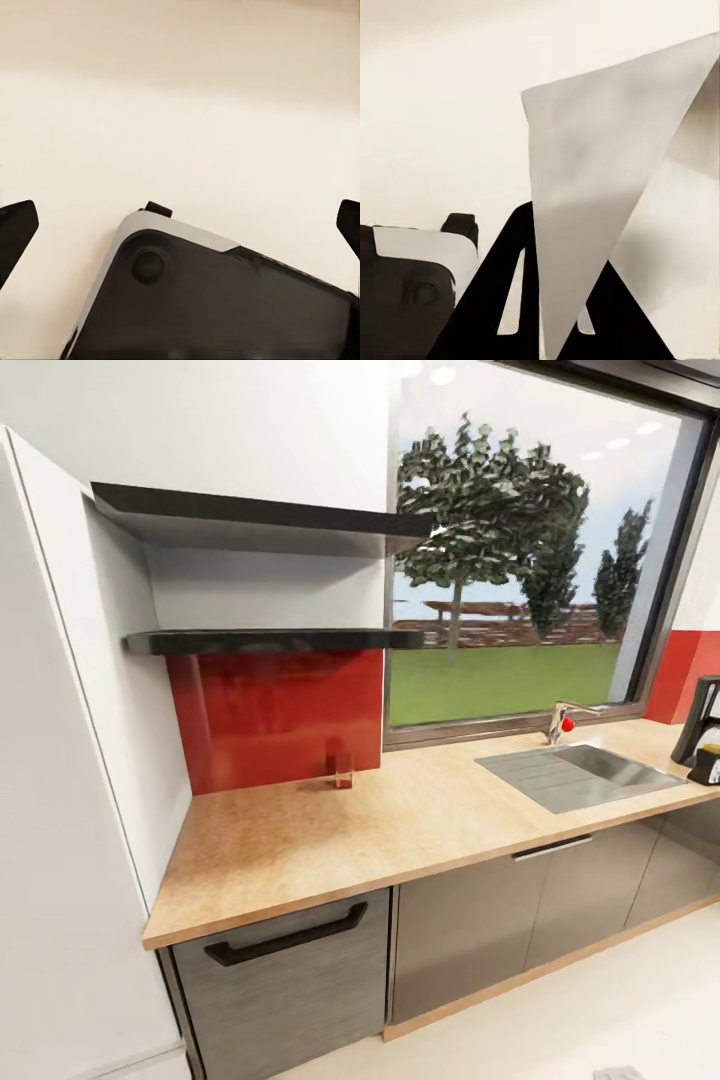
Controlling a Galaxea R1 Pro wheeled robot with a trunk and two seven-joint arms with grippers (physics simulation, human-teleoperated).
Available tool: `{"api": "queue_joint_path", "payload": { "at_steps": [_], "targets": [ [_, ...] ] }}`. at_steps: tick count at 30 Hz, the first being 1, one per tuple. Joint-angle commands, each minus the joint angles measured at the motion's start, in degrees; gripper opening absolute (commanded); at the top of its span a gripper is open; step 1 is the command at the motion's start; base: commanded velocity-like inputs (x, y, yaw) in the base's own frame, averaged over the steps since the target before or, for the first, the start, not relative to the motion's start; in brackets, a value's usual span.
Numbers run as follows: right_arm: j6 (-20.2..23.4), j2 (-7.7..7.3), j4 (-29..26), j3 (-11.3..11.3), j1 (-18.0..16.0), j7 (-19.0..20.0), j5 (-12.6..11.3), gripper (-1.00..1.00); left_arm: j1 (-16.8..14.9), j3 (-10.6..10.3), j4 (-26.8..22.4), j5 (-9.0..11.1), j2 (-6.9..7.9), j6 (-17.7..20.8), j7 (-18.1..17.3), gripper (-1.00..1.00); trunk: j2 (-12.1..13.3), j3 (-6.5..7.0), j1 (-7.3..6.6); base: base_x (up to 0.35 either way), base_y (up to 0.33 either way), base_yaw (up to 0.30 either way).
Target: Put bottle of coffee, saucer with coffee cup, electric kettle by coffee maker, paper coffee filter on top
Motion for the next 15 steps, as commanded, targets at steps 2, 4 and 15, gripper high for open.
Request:
{"api": "queue_joint_path", "payload": {
  "at_steps": [2, 4, 15],
  "targets": [
    [-1.3, 1.72, 0.1, 0.3, 1.4, -0.3, -0.3, -1.00, 0.0, -0.5, -0.7, 0.3, -0.01, 1.9, 0.2, 1.00, 0.8, 0.39, -0.43, 0.000, 0.000, 0.000],
    [-2.1, 3.53, 0.1, 0.3, 2.4, -0.4, -0.3, -1.00, 0.0, -0.5, -1.8, 0.2, -0.08, 4.3, 0.3, 1.00, 1.6, 0.74, -0.87, 0.000, 0.000, 0.000],
    [-6.0, 10.25, 0.0, 0.2, 5.8, -9.2, -0.5, -1.00, 0.0, -0.5, -4.3, 0.3, 0.70, 7.0, 2.1, 1.00, 6.0, 2.70, -3.28, 0.000, 0.000, 0.000]
  ]
}}
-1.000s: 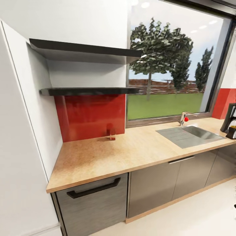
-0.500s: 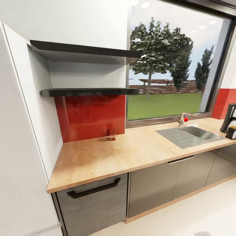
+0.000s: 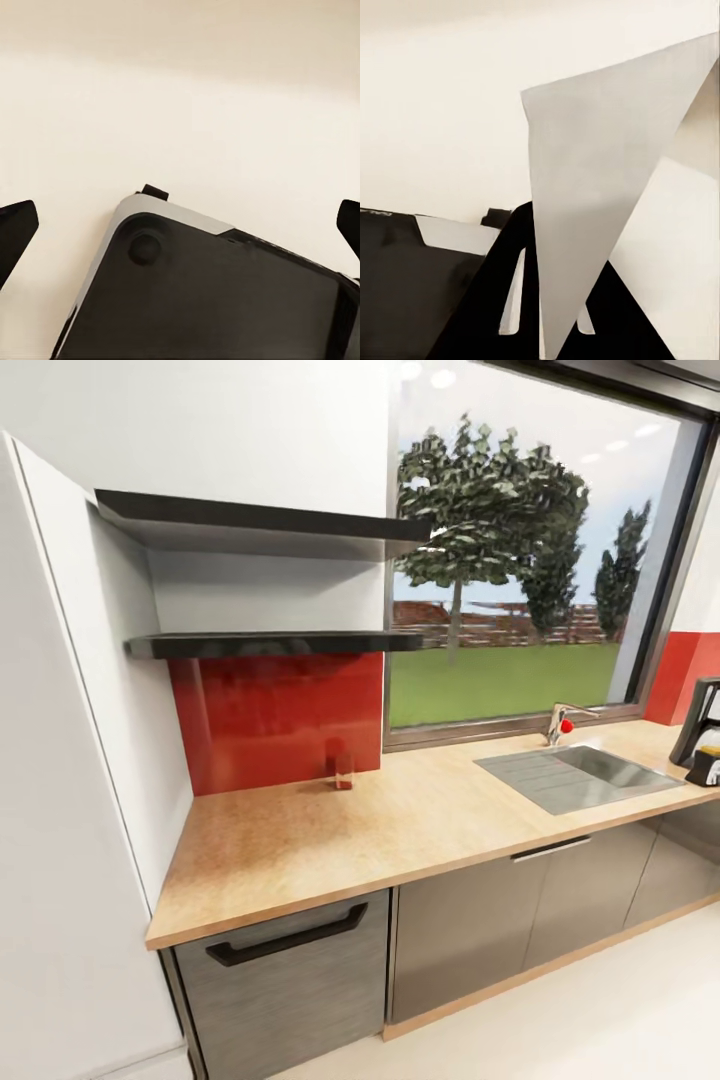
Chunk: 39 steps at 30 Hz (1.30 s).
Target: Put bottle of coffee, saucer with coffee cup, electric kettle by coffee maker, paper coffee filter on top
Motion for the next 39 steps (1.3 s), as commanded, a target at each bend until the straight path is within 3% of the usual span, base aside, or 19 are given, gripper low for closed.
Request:
{"api": "queue_joint_path", "payload": {
  "at_steps": [1, 6, 13, 22, 28, 39],
  "targets": [
    [0.1, 0.03, 0.1, 0.3, 0.4, -0.2, -0.3, -1.00, 0.1, -0.5, -0.1, 0.3, 0.04, -0.1, 0.4, 1.00, 0.4, 0.14, -0.21, 0.000, 0.000, 0.000],
    [0.3, 0.07, 0.1, 0.1, 1.1, -0.6, -0.6, -1.00, 0.0, -0.5, -0.1, 0.3, -0.03, -0.1, 0.5, 1.00, 2.0, 0.46, -1.08, 0.000, 0.000, 0.000],
    [0.7, -0.01, 0.1, 0.0, 1.2, -1.0, -3.9, -1.00, 0.0, -0.5, 0.1, 0.5, -0.10, -2.1, 0.5, 1.00, 2.0, -0.18, -1.08, 0.000, 0.000, 0.000],
    [0.4, 0.02, 0.1, 0.0, 1.3, -3.5, -4.2, -1.00, 0.0, -0.4, 0.1, 0.5, -0.18, -2.7, 0.5, 1.00, 2.0, -1.01, -1.08, 0.000, 0.000, 0.000],
    [-0.3, 0.08, 0.1, 0.0, 1.4, -3.6, -4.3, -1.00, 0.0, -0.3, 0.2, 0.4, -0.21, -5.5, 0.5, 1.00, 2.0, -1.35, -1.08, 0.001, -0.019, 0.000],
    [-0.5, 0.09, 0.1, 0.0, 1.4, -3.6, -4.3, -1.00, 0.0, -0.6, 1.9, 0.4, -0.30, -5.9, 0.5, 1.00, 2.0, -1.39, -1.08, 0.117, -0.248, 0.000]
  ]
}}
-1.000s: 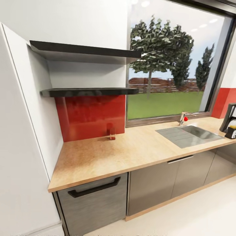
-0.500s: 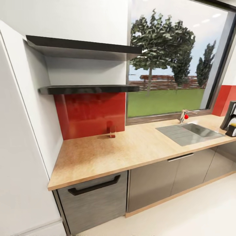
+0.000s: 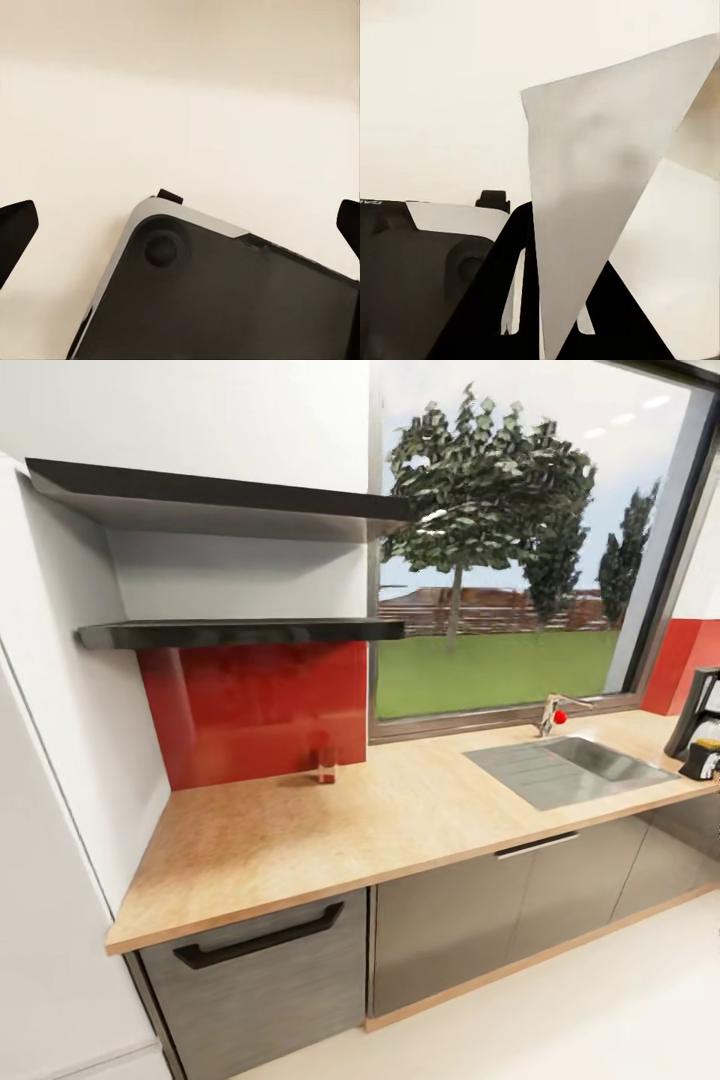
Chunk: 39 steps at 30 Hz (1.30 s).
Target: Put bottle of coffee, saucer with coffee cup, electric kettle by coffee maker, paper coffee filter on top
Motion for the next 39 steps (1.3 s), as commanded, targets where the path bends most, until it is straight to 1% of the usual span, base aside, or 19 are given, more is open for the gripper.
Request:
{"api": "queue_joint_path", "payload": {
  "at_steps": [1, 12, 19, 32, 39],
  "targets": [
    [0.1, 0.00, 0.1, 0.4, 0.0, 0.1, -0.6, -1.00, 0.1, -0.5, -0.1, 0.3, 0.03, -0.1, 0.3, 1.00, 0.0, -0.01, 0.04, 0.161, -0.291, 0.000],
    [0.0, 0.00, 0.1, 0.4, 0.0, 0.1, -0.7, -1.00, 0.0, -0.6, -0.1, 0.0, -0.14, -0.1, 0.4, 1.00, 0.0, -0.01, 0.04, 0.162, -0.296, 0.000],
    [-1.5, 0.00, 0.1, 0.4, 0.0, 0.1, -0.7, -1.00, 0.1, -0.6, -0.1, 0.0, -0.15, -0.1, 0.3, 1.00, 0.0, -0.01, 0.04, 0.161, -0.299, 0.000],
    [-1.7, 0.03, 0.1, 0.4, 0.0, 0.1, -0.7, -1.00, 0.1, -0.6, -0.1, 0.0, -0.15, -0.1, 0.3, 1.00, 0.0, -0.01, 0.04, 0.147, -0.304, 0.001],
    [-1.7, 0.20, 0.1, 0.4, 0.0, 0.1, -0.7, -1.00, 0.1, -0.6, -0.1, 0.0, -0.15, -0.1, 0.3, 1.00, 0.0, -0.01, 0.04, 0.137, -0.306, 0.150]
  ]
}}
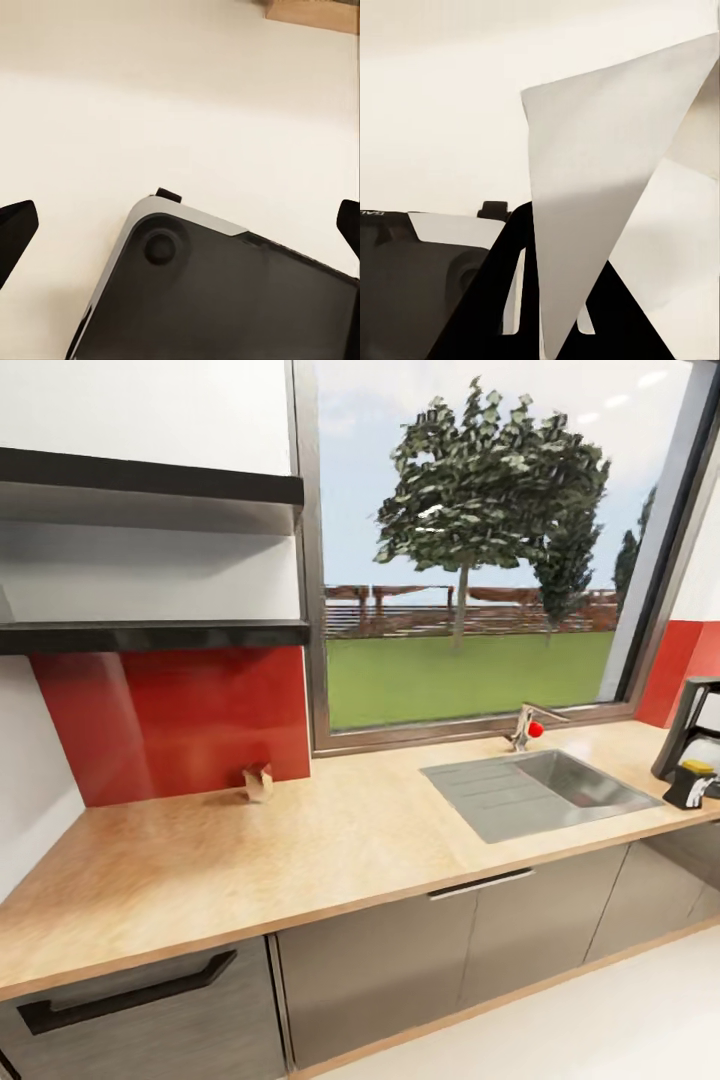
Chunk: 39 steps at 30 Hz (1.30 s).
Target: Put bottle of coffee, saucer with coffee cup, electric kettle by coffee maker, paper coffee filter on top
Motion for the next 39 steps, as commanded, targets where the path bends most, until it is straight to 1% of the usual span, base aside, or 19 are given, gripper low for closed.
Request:
{"api": "queue_joint_path", "payload": {
  "at_steps": [1, 27, 34, 39],
  "targets": [
    [0.1, 0.02, 0.1, 0.4, 0.0, 0.1, -0.6, -1.00, 0.0, -0.5, -0.1, 0.3, 0.02, -0.2, 0.4, 1.00, 0.0, 0.00, 0.03, 0.134, -0.308, 0.079],
    [0.1, 0.05, 0.1, 0.4, 0.0, 0.1, -0.6, -1.00, 0.0, -0.6, 0.0, 0.2, -0.06, -0.2, 0.4, 1.00, 0.0, 0.00, 0.03, 0.120, -0.311, 0.009],
    [0.0, 0.35, 0.1, 0.4, 0.0, 0.1, -0.6, -1.00, 0.0, -0.7, 0.0, 0.2, -0.07, -0.2, 0.4, 1.00, 0.0, 0.00, 0.03, 0.083, -0.321, 0.187],
    [0.5, 0.40, 0.1, 0.4, 0.0, 0.6, -0.6, -1.00, 0.0, -0.8, 0.0, 0.1, -0.07, -0.2, 0.4, 1.00, 0.0, 0.00, 0.03, 0.019, -0.325, 0.068]
  ]
}}
